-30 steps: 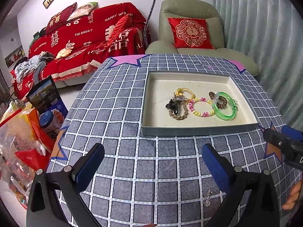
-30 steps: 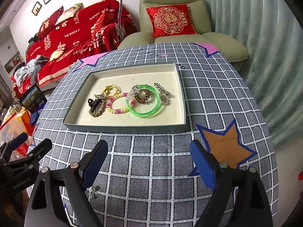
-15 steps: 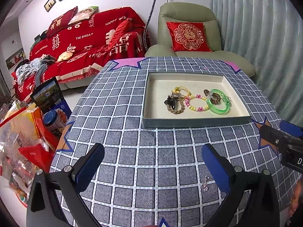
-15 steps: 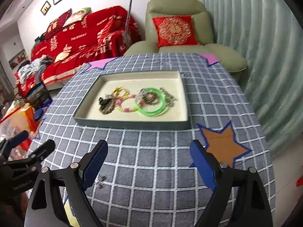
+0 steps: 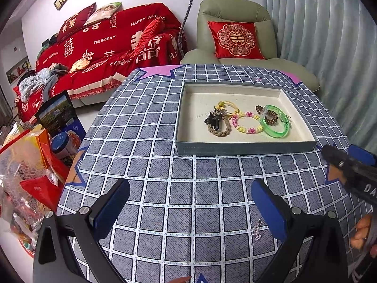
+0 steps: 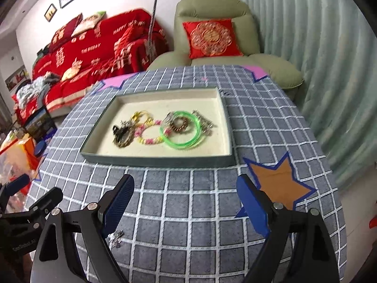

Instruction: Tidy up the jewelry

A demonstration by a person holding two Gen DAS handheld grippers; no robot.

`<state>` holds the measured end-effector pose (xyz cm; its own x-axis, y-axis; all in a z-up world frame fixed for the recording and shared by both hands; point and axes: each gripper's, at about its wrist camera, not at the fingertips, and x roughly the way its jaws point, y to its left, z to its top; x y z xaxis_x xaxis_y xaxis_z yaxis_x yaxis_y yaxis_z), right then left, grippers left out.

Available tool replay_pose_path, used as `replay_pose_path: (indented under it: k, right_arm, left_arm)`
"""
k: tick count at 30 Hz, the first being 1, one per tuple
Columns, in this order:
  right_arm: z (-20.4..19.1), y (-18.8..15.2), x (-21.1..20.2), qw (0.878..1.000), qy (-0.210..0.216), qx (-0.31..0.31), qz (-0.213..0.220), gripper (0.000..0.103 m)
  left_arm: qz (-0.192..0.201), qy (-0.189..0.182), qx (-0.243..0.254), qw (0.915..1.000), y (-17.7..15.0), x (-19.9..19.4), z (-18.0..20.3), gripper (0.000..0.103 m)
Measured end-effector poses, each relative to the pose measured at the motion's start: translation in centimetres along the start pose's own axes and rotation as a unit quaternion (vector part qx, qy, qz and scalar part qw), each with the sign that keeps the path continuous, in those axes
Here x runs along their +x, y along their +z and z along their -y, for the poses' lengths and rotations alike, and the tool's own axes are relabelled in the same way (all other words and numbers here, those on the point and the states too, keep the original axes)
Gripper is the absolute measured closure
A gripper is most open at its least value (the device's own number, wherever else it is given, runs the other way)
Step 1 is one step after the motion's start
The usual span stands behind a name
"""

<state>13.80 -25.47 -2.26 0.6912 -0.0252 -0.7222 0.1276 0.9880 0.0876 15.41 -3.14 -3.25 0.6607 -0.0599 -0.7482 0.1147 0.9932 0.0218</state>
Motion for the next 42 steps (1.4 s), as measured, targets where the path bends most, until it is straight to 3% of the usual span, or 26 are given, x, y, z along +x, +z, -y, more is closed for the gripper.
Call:
replay_pose_path:
  k: [4,6,19,42]
  right_arm:
    - [1.2,-0.2,-2.3,0.996,0.025,0.019,0.079,0.013]
    - [1.2,-0.2,-3.1,0.994,0.038,0.010,0.099,0.013]
    - [0.8,-0.4,-0.2,1.000,0.026,0.006,0.010,0.013]
    - [1.1,-0.7,-1.0,1.000,0.017,0.010,0.002,0.013]
  left_arm:
    - [0.004,0.002,-0.006,1.0000,-0.2,0.1,-0.4,0.000]
    - [0.004,0.002,-0.010,0.9999,-0.1,0.4,-0.4,0.000]
    - [-0.008,0.002,-0.007,0.9999,-0.1,1.4,0.1,0.000]
    - [0.004,0.004,0.011,0.9999,-0.3,-0.5,0.8,0.000]
